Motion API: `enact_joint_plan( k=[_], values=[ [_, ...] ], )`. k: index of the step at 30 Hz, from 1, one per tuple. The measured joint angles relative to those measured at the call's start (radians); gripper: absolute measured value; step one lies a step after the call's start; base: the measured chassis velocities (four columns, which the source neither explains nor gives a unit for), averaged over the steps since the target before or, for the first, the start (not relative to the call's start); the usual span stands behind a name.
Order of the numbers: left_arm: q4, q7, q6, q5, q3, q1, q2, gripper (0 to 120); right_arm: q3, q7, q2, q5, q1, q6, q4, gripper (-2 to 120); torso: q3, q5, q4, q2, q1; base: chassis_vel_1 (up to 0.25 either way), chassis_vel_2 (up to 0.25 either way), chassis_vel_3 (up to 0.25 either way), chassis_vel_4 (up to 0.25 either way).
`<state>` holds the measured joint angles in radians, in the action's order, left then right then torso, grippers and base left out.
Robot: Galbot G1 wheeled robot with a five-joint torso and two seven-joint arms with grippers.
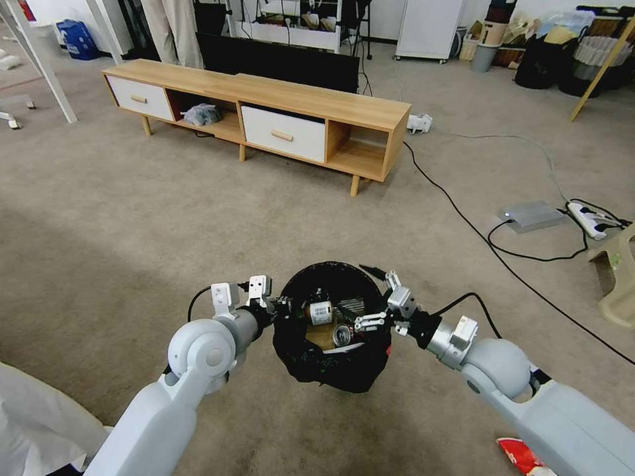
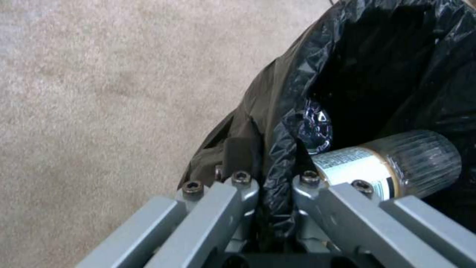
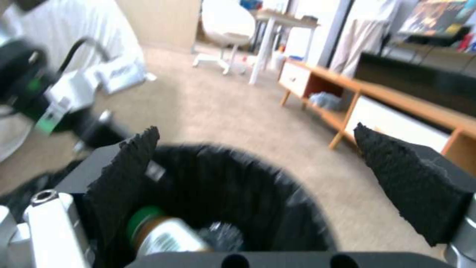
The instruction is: Pick up the trash bin and place the garbage on the floor into it.
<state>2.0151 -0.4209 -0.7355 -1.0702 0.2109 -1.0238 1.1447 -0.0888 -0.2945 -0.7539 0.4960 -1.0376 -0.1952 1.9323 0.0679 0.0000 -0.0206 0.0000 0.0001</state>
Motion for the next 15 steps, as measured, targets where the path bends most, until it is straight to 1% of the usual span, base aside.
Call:
enact_joint_plan(
  k=[3,4,9,12,13,15],
  values=[
    [0.007,-0.004,0.0,-0.008,0.004,0.002,-0.004,0,-0.011,0.02,0.002,0.006,0.007,0.0,0.012,100,0.0,0.0,0.0,0.0,0.0,0.0,0.0,0.0,0.0],
    [0.013,-0.009,0.0,-0.016,0.011,0.005,-0.01,0,-0.025,0.041,0.01,0.013,0.013,0.002,0.027,100,0.0,0.0,0.0,0.0,0.0,0.0,0.0,0.0,0.0],
    [0.02,-0.012,0.0,-0.023,0.026,0.006,-0.017,0,-0.051,0.073,0.033,0.021,0.024,0.013,0.047,100,0.0,0.0,0.0,0.0,0.0,0.0,0.0,0.0,0.0],
    [0.026,-0.013,0.0,-0.023,0.048,0.0,-0.017,0,-0.084,0.176,0.048,0.01,0.029,0.08,0.066,100,0.0,0.0,0.0,0.0,0.0,0.0,0.0,0.0,0.0],
    [0.026,-0.013,0.0,-0.023,0.048,0.0,-0.017,0,-0.084,0.176,0.048,0.01,0.029,0.08,0.066,100,0.0,0.0,0.0,0.0,0.0,0.0,0.0,0.0,0.0],
    [0.031,-0.013,0.0,-0.023,0.056,-0.006,-0.018,0,-0.09,0.288,0.044,0.015,0.029,0.131,0.076,100,0.0,0.0,-0.0001,0.0,0.0,0.0,0.0,0.0,0.0]
  ],
)
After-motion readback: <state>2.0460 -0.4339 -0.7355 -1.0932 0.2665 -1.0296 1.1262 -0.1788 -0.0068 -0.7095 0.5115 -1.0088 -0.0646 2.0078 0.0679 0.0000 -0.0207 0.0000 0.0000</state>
